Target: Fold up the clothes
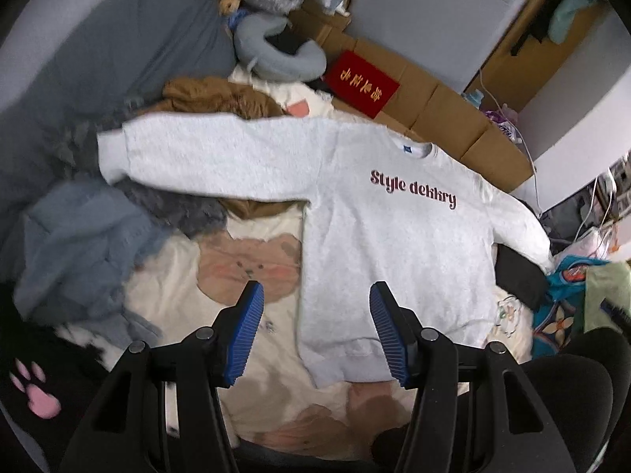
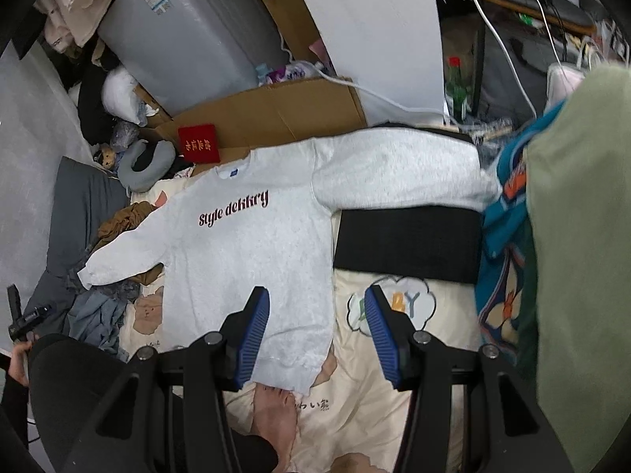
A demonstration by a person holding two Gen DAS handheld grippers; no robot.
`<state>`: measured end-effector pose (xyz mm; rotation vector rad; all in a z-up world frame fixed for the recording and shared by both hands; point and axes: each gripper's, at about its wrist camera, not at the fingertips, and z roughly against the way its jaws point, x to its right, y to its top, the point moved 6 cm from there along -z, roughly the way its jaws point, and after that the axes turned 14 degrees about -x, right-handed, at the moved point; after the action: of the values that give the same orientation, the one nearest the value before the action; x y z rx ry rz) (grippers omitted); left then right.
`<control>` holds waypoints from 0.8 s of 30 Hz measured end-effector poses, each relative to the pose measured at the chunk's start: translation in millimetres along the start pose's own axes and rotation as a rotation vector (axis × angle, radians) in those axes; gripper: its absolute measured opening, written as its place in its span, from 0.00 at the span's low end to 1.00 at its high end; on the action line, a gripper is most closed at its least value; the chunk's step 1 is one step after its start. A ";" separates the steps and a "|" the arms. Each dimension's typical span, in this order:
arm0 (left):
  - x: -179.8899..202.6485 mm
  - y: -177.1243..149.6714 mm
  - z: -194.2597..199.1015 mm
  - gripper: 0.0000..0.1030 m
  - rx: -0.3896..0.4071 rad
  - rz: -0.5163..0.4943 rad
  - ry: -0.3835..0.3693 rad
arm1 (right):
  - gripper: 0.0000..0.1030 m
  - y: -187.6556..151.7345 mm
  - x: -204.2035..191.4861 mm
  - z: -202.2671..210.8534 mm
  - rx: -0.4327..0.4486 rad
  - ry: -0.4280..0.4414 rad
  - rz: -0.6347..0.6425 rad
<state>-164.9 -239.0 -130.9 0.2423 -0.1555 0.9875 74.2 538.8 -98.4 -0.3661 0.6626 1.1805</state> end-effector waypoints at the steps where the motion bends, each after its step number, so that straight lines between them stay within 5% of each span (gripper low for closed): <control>1: 0.4 -2.6 -5.1 0.55 -0.005 0.014 -0.012 | 0.46 -3.0 0.4 -5.1 -0.009 -0.002 0.002; 24: -13.3 -32.9 -144.1 0.55 -0.151 0.053 -0.016 | 0.47 -52.4 8.0 -144.7 -0.223 0.007 0.067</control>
<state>-141.7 -227.8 -277.1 0.1085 -0.2513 1.0217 83.9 441.0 -217.1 -0.5394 0.5541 1.3218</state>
